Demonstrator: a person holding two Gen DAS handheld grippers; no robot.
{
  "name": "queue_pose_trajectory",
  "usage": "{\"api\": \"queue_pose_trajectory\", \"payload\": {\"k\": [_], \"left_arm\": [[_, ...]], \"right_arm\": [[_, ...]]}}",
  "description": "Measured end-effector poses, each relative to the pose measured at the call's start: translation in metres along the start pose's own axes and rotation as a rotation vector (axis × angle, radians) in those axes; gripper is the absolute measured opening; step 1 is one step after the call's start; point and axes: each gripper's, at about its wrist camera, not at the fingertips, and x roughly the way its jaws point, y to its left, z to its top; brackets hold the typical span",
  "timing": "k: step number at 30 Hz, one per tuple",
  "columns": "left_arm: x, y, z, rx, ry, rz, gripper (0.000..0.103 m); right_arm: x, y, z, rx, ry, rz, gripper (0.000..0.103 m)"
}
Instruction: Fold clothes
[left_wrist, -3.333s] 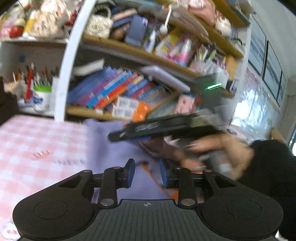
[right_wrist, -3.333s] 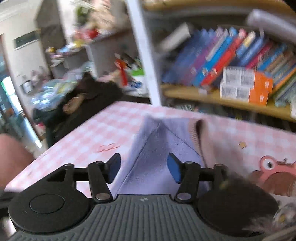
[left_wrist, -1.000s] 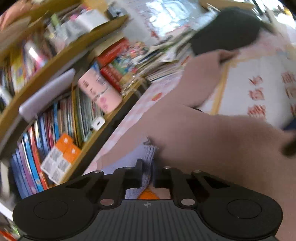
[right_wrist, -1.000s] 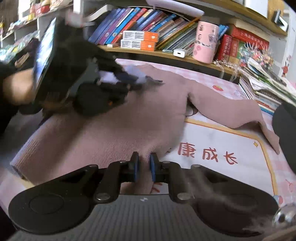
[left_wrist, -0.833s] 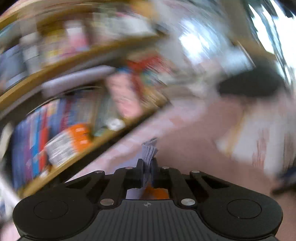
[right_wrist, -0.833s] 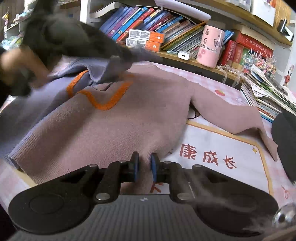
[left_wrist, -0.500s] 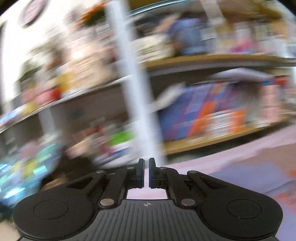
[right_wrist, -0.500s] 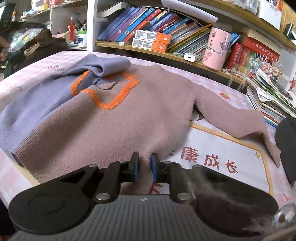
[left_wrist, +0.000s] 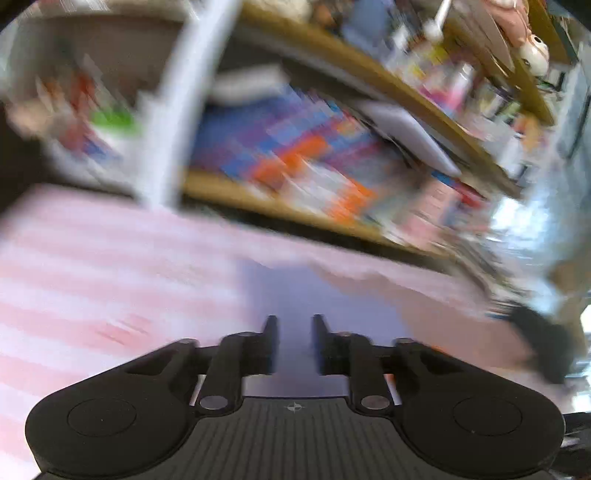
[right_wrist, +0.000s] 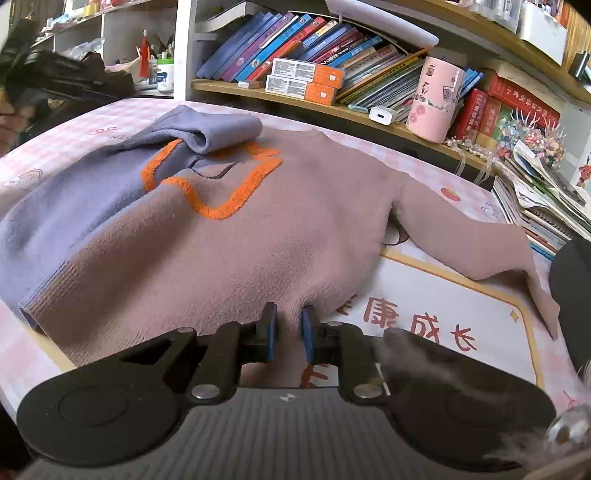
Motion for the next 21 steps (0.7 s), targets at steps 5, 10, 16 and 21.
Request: {"api": "queue_pose_trajectory", "payload": {"k": [5, 10, 16, 21], "left_arm": [[0.059, 0.005, -0.003, -0.273, 0.148, -0.053, 0.047], [0.070, 0.023, -0.015, -0.531, 0.118, -0.054, 0.046], [0.091, 0.018, -0.010, -0.559, 0.055, -0.039, 0.022], [0.076, 0.018, -0.009, -0.471, -0.012, -0.012, 0.003]], "right_arm": [[-0.001, -0.005, -0.004, 0.021, -0.022, 0.018, 0.016], [-0.002, -0.009, -0.008, 0.043, -0.042, 0.036, 0.016], [-0.003, -0.012, -0.012, 0.061, -0.061, 0.052, 0.017], [-0.004, -0.011, -0.013, 0.061, -0.067, 0.053, 0.017]]}}
